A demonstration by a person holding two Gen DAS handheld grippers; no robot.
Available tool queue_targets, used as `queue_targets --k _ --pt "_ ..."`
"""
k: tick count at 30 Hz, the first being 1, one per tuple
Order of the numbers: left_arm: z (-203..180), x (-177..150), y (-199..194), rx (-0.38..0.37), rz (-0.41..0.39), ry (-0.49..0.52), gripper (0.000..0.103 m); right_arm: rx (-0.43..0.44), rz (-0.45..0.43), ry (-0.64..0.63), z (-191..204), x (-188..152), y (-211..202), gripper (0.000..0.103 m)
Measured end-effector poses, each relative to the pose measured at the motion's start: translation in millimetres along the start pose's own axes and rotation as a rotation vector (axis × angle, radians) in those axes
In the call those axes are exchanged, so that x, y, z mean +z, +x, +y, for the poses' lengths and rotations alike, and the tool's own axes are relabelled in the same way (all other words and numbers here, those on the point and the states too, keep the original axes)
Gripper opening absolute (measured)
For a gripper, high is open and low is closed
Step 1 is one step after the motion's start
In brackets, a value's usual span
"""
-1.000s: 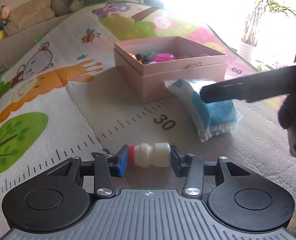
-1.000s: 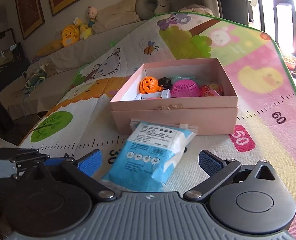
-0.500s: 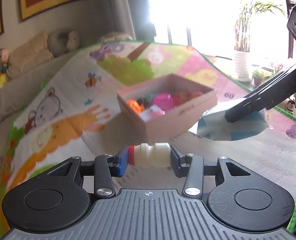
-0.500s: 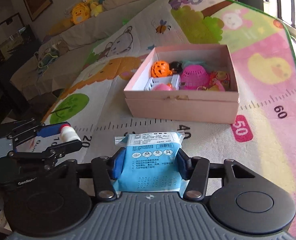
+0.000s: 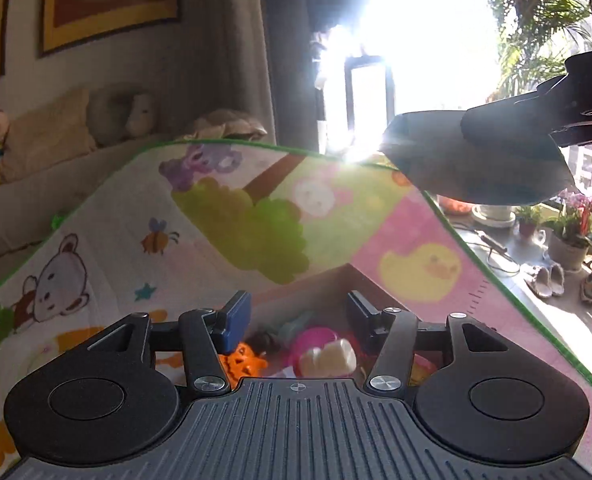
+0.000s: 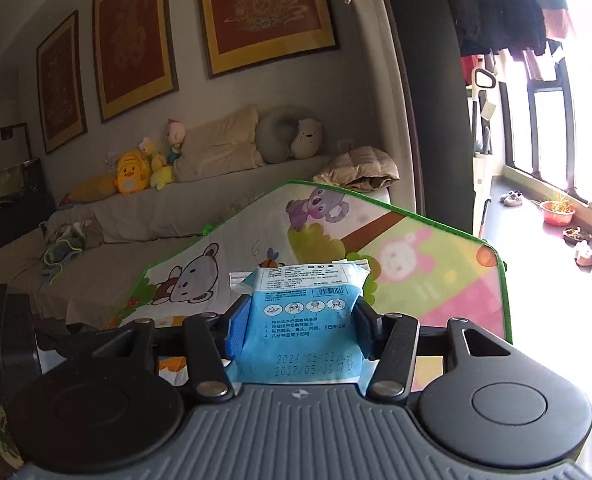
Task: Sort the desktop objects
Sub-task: 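Carry the bottle and blue packet into the pink box and release both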
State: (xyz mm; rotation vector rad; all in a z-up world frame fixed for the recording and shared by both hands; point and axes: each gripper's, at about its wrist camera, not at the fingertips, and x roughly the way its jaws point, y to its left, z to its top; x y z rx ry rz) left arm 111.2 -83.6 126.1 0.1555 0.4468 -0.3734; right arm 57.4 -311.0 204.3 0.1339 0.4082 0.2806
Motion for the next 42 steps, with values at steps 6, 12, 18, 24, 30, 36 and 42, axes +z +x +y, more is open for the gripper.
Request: queue_targets --k 6,12,18,24,30,36,42 --pt "28.3 -43.8 -16.7 0.062 0.044 -0.01 0.084 -0.045 0.089 0.027 -16.9 -17.5 54.3 0.052" --pt "36.6 -70.1 -28.7 0.059 0.084 -0.009 0.092 -0.05 0.179 0.063 -9.9 -46.1 128.3 0.054" --pt "44.7 -93.4 -29.4 0.085 0.125 -0.009 0.096 -0.039 0.22 0.126 -17.7 -67.7 137.8 0.062" --pt "42.1 -108.7 -21.8 0.056 0.175 -0.061 0.096 0.024 0.306 0.123 -8.5 -92.4 144.9 0.054" --pt "38.8 -113.4 -36.3 0.077 0.174 -0.059 0.102 0.144 0.313 0.141 13.8 -95.2 138.7 0.052" --pt "41.4 -135.5 -49.8 0.139 0.199 -0.115 0.103 0.016 0.25 0.054 34.6 -123.0 66.6 0.089" --pt "38.6 -151.1 -42.4 0.202 0.248 -0.167 0.103 -0.066 0.328 0.097 40.9 -177.2 39.3 0.103"
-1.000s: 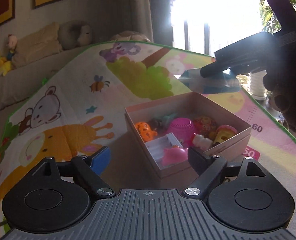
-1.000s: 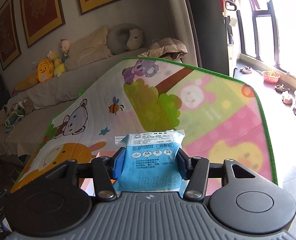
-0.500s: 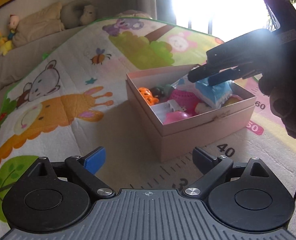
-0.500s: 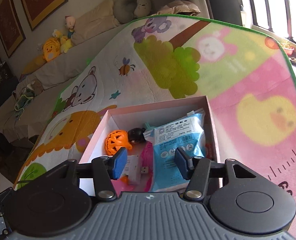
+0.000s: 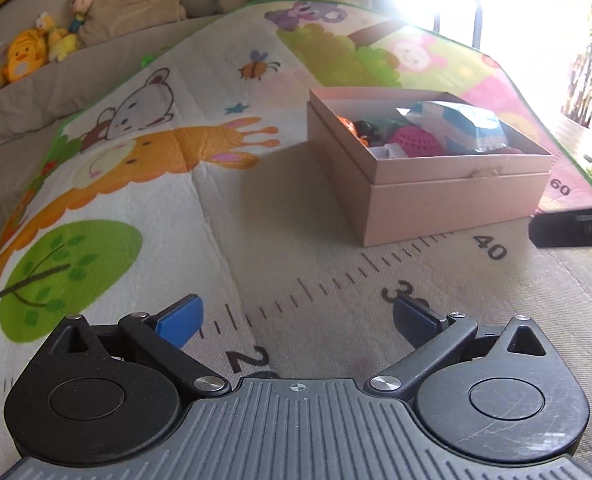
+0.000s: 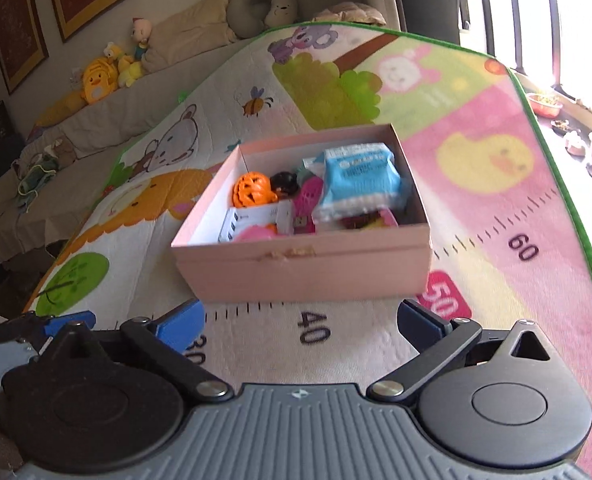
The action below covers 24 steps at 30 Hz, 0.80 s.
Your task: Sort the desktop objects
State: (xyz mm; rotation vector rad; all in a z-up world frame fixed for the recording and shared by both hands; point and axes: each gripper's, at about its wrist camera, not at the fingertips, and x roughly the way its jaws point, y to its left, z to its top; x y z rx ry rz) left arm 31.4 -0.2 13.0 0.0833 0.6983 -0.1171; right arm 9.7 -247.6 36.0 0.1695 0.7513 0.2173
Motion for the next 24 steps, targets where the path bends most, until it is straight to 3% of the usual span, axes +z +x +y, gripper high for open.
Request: queue_targets --k 5,10,13,24 --pt "-3.1 -1.7 13.0 0.017 0.008 0.004 0.103 -0.045 0.089 0.039 -4.6 -20.8 16.4 0.103" --pt "-2.2 4.1 25.1 0.012 -0.002 -0.025 0.103 -0.216 0.031 0.014 -16.5 -18.1 29.6 0.103" --pt "-2.5 6.8 30.5 0.007 -0.005 -0.031 0.103 -0.274 0.03 -0.059 -10.3 -21.2 36.8 0.103" --pt "-2.0 8.3 34.3 0.002 -0.008 -0.039 0.103 -0.239 -0.019 -0.091 2.4 -23.2 43.1 0.103"
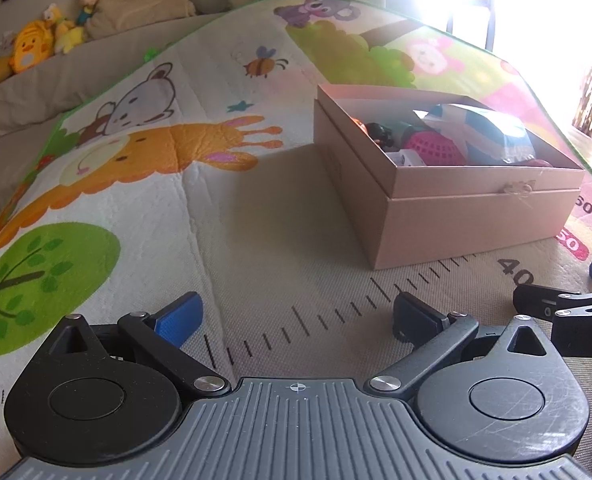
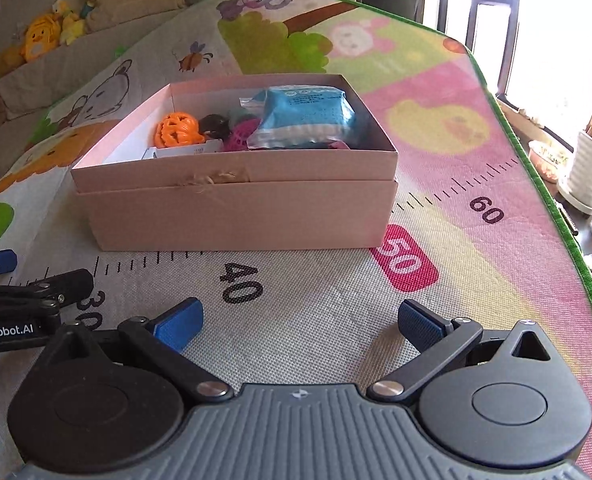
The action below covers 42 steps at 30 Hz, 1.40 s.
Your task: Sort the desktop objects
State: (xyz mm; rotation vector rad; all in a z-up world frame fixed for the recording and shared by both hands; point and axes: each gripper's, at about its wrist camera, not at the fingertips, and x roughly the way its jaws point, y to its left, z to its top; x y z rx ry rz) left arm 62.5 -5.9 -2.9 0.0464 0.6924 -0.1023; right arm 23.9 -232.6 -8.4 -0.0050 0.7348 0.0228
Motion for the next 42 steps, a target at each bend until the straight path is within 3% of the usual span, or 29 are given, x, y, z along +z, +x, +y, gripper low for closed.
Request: queue_targets --k 6,42 --pt "0.1 0.1 -0.1 0.001 0.0 0.001 0.103 -0.029 -0.037 0.021 3.2 0.2 5.6 0.103" --pt "0.3 -0.6 -0.2 -0.001 -0.001 0.0 0.103 -0.026 -0.038 0.026 2.8 -0.1 5.7 0.103"
